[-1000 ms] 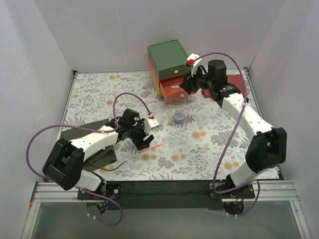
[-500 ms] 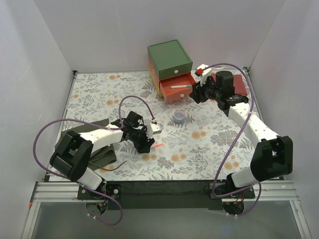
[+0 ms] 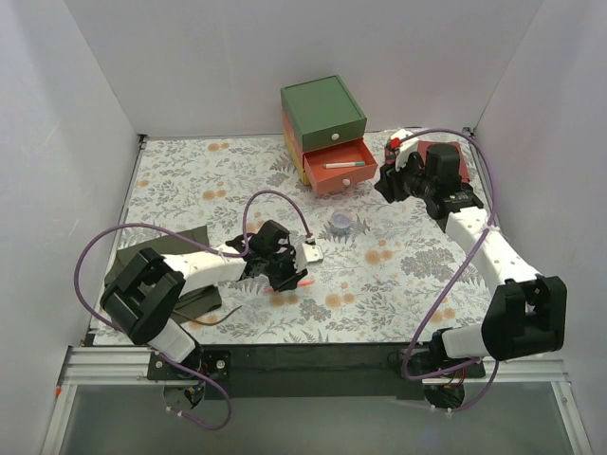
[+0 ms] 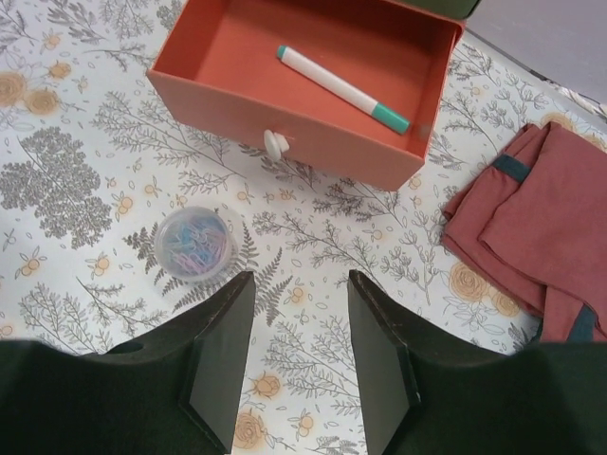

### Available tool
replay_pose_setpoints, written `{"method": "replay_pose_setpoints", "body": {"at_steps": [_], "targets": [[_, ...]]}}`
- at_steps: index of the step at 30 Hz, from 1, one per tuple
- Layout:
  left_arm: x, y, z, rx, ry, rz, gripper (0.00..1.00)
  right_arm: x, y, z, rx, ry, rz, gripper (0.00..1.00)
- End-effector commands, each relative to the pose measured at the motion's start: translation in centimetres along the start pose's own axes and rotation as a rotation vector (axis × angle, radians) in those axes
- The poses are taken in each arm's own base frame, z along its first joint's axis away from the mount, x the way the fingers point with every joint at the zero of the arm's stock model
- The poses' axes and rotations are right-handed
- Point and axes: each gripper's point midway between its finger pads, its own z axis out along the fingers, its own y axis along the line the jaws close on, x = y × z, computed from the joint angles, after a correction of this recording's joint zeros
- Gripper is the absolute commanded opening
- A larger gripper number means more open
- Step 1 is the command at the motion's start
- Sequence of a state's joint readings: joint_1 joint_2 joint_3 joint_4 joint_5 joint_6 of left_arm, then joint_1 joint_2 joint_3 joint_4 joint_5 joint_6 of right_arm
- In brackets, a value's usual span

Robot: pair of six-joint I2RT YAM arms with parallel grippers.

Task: Sort the stationery into containers
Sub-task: Pick up the pen from the center of the board.

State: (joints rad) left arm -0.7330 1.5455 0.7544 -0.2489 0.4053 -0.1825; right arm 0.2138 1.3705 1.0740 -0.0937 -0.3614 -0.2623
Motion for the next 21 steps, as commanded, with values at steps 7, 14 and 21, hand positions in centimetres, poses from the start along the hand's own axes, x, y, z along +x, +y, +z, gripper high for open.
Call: {"method": "replay_pose_setpoints", "body": {"at_steps": [7, 14, 21], "targets": [[5.9, -0.8, 0.2, -0.046, 0.182, 0.066, 0.27, 1.1, 0.6, -2.7, 0.021, -0.028, -0.109, 0.53], [8.0, -1.6, 0.4, -0.015, 0.229, 0.078, 0.21, 2.0, 1.0, -2.7, -0.001, -0.006, -0.122, 0.52], [8.7, -2.3, 0.4, 0.018, 0.245, 0.067, 0.00, 8.6, 4.6, -4.3, -0.171, 0.176, -0.158, 0.52]]}}
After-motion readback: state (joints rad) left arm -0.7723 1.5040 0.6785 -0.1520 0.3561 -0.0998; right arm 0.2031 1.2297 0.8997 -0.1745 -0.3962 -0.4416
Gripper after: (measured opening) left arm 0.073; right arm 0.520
